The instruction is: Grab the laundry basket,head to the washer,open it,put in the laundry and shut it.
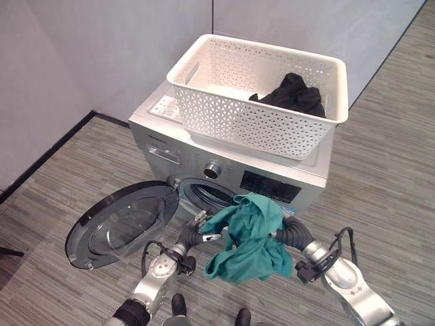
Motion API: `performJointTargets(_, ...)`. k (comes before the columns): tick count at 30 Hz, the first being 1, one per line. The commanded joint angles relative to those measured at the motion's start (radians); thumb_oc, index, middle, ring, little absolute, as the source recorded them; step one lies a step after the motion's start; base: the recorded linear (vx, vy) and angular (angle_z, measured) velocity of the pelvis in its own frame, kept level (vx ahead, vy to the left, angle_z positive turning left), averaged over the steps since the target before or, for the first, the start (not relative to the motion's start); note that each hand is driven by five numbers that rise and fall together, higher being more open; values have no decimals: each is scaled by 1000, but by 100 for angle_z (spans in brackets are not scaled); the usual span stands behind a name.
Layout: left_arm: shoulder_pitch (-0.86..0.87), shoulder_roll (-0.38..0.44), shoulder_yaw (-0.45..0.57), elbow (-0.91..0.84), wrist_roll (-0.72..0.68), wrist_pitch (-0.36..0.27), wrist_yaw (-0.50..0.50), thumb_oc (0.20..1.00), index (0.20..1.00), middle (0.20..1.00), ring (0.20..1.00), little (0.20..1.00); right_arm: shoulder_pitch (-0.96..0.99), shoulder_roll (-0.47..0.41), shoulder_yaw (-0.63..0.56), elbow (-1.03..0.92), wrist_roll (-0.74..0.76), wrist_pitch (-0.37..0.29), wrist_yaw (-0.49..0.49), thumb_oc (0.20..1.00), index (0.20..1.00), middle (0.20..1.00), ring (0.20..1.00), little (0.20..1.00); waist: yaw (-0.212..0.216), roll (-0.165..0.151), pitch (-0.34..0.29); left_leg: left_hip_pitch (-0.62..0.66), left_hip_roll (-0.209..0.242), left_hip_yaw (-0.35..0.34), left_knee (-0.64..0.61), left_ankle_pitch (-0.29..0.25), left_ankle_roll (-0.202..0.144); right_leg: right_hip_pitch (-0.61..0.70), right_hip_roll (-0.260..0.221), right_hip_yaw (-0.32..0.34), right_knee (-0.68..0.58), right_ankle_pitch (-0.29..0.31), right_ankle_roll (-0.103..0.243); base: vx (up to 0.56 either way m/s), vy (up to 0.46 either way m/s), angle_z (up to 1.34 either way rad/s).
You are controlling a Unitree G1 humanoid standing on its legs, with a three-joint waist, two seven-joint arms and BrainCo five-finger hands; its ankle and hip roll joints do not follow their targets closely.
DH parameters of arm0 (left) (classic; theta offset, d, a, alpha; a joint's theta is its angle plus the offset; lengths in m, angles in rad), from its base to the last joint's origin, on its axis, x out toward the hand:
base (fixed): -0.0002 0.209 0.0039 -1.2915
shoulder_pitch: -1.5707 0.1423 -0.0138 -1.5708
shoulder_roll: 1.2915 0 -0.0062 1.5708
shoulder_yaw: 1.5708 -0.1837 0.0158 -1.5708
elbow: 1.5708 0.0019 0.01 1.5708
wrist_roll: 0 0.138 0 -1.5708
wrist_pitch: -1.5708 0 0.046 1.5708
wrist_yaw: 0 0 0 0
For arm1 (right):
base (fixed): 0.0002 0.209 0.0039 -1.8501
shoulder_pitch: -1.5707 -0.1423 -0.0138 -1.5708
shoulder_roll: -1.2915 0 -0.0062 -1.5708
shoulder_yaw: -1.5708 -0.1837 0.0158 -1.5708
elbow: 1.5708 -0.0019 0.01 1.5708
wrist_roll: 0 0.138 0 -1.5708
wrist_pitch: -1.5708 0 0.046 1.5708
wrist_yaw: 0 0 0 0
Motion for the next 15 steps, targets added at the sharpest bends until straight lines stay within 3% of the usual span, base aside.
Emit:
performJointTargets(1,-92,-46,-1,109,-117,-52,2,1000,1000,1000,1000,1000,-43,42,23,-33,77,-56,-16,200,200,200,200,200,-20,-74,-48,-105,-7,14,1,9,1,67,-37,108,43,-109,45,3,-16,-6)
performJointTargets(2,-94,-46,0,109,-118,-53,1,1000,1000,1000,1000,1000,-44,42,23,-33,78,-56,-16,200,200,200,200,200,-18,-69,-46,-114,-1,22,1,27,9,58,-32,101,44,-96,42,66,-14,-12)
performJointTargets(8,-145,-91,-37,86,-169,-51,7,1000,1000,1000,1000,1000,-45,54,45,-13,160,-49,-11,200,200,200,200,200,-32,-83,-34,-110,-5,20,1,11,1,53,-36,108,52,-107,43,-3,0,-5)
performJointTargets(15,-88,-63,-116,5,-144,-43,-19,1000,1000,1000,1000,1000,-44,49,48,-13,224,-42,8,200,200,200,200,200,-21,-81,-26,-118,-3,30,1,25,11,39,-35,102,49,-86,43,-13,2,0)
